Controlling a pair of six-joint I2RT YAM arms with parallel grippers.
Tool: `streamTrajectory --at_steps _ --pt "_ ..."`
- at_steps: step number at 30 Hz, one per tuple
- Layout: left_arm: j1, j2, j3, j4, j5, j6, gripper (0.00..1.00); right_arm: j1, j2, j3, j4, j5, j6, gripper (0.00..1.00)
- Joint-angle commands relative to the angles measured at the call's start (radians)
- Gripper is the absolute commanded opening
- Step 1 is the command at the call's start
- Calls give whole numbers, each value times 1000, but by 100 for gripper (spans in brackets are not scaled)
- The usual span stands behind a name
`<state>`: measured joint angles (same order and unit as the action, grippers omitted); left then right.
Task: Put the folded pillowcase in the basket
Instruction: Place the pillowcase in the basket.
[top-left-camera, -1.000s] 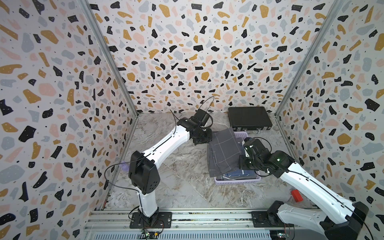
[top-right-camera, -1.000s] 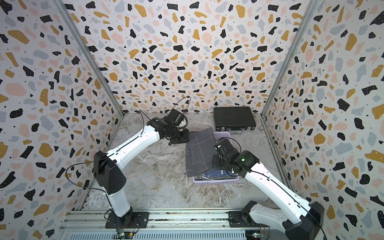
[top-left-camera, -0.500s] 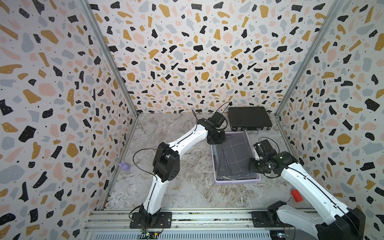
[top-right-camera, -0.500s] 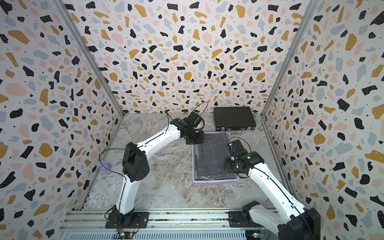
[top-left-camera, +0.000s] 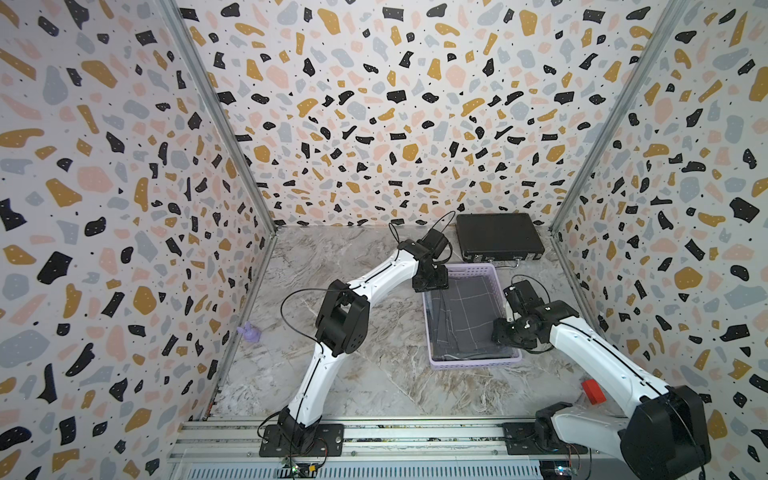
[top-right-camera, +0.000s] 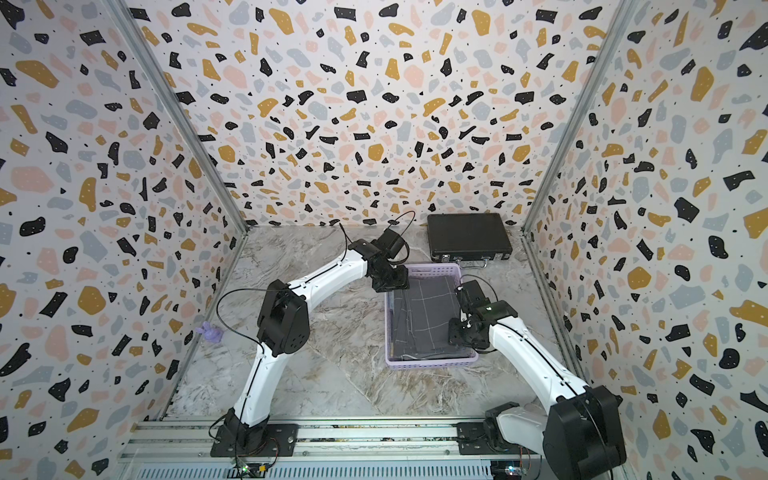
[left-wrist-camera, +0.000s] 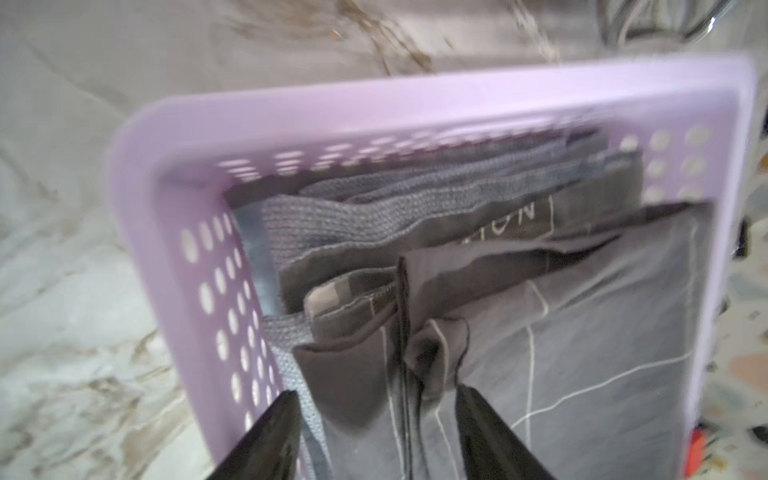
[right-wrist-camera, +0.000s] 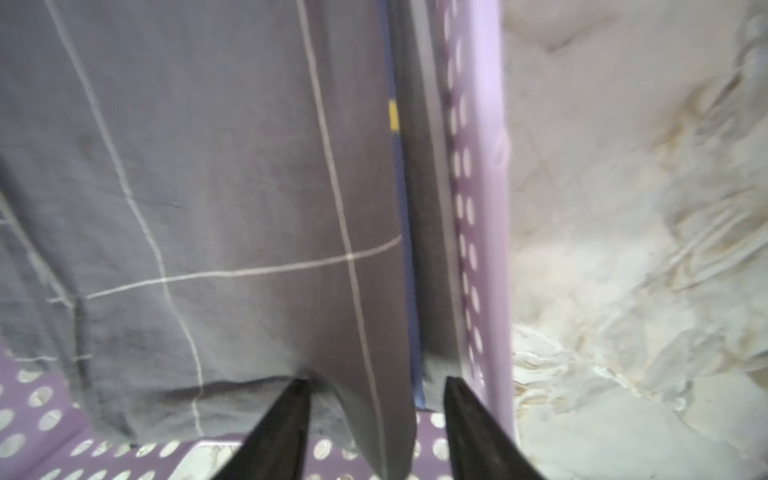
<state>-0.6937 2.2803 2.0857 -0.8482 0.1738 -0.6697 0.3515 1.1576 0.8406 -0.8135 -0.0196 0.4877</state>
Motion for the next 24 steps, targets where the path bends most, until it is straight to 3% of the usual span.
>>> streamTrajectory --at_steps 1,7,9,12,16,24 --pt "5 -97 11 10 -10 2 74 -4 -48 47 -53 42 -17 62" --pt "5 -241 -60 8 -27 29 76 -3 -82 79 -65 59 -11 59" --pt "4 -286 -148 9 -36 39 76 -3 -60 93 -44 45 -12 42" --pt "4 -344 -307 27 -49 32 71 -3 11 98 22 2 -15 3" --pt "-1 -379 -460 111 35 -16 56 -3 128 75 88 -24 12 0" --pt "-19 -358 -484 117 19 5 54 -3 246 24 162 -51 26 0"
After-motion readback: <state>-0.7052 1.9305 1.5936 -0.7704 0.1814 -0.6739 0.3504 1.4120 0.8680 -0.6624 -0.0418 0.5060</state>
